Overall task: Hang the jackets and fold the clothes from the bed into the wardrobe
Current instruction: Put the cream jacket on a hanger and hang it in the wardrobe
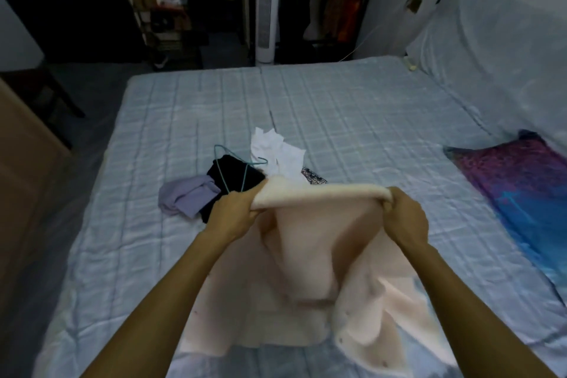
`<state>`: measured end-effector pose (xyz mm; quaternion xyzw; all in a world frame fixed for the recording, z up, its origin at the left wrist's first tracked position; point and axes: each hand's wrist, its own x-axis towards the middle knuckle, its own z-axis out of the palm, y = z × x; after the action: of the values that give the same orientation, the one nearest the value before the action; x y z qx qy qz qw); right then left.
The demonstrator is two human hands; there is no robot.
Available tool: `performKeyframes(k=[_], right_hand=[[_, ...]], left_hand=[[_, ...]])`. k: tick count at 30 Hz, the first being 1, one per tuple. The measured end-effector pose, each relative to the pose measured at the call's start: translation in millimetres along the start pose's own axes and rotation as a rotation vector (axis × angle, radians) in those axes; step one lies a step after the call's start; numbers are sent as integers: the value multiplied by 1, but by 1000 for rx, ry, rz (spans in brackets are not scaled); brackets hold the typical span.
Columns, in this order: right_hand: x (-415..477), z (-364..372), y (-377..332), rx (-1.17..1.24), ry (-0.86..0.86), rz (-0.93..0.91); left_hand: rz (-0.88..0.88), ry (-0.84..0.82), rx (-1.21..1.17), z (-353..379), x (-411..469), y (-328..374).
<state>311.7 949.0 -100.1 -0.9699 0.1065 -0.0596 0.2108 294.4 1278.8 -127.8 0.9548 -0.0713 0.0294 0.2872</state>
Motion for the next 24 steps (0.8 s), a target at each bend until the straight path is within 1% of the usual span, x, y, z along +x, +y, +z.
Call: performKeyframes(k=[3,7,9,12,16,20,22,24], right_hand=[[28,43,1,-56,-157,9],[62,96,-19,-3,-351,27],[79,121,-40,8,-402,-19],[98,151,-80,66,-421,-90],[121,205,-134,162,-481,-176],[140,271,-186,194,-621,-259],[147,305,-207,248,-702,-194],[154,340,-222,308,-762,-75]], left_hand=[[-52,-22,33,27,11,-29],[-105,-40,82,55,19,-71],[-177,-67,86,66,20,-93],[-218,-83,132,76,24,-123],[-150,-24,25,87,38,-153],[-64,35,-102,106,48,-183],[-70,35,-127,118,51,-200],[-70,53,-180,126,53,-215]])
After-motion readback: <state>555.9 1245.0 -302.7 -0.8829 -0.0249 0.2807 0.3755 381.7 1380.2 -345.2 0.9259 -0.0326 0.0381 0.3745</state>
